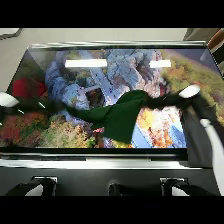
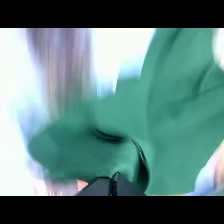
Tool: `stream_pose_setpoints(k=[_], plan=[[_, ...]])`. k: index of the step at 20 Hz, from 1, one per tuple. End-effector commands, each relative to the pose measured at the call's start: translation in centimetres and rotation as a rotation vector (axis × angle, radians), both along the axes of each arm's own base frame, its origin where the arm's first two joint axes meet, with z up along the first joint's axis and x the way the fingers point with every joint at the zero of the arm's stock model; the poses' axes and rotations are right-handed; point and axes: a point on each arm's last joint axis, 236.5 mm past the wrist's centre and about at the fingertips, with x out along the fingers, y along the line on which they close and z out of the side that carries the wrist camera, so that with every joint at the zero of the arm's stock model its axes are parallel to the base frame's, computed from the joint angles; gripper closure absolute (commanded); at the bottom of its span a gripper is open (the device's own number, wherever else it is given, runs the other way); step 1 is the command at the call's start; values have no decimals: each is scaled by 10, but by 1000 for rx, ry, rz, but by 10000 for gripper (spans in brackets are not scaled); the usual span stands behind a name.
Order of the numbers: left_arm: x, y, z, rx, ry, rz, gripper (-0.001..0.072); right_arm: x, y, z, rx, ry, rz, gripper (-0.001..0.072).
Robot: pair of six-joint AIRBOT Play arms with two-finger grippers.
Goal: Fold the shirts.
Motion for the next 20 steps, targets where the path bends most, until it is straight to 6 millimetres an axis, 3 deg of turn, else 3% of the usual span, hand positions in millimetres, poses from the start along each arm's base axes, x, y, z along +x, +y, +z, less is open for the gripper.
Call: stream_pose_setpoints(k=[1, 2, 3, 4, 5, 9, 12, 14, 16, 18, 20], plan=[[-2, 72, 248, 40, -602, 271, 681, 10, -74, 213, -157, -564, -210, 670], [-21, 96, 298, 62, -706, 374, 681, -10, -95, 273, -212, -710, -284, 670], [-45, 116, 336, 80, -784, 467, 681, -34, -109, 316, -248, -808, -351, 670], [-67, 123, 361, 85, -840, 517, 681, -61, -116, 349, -257, -880, -412, 670], [-87, 123, 378, 90, -887, 543, 681, -83, -117, 370, -250, -927, -446, 670], [-138, 108, 415, 90, -1032, 560, 681, -149, -109, 415, -248, -1073, -481, 670], [-155, 104, 428, 87, -1090, 571, 682, -165, -121, 424, -261, -1084, -553, 670], [-149, 110, 418, 122, -1056, 580, 682, -162, -130, 422, -287, -1075, -580, 670], [-126, 120, 388, 143, -925, 584, 682, -138, -137, 404, -302, -1003, -580, 670], [-87, 127, 327, 155, -705, 536, 681, -99, -141, 358, -323, -838, -540, 670], [-48, 131, 251, 154, -481, 474, 681, -50, -146, 283, -351, -592, -474, 670]])
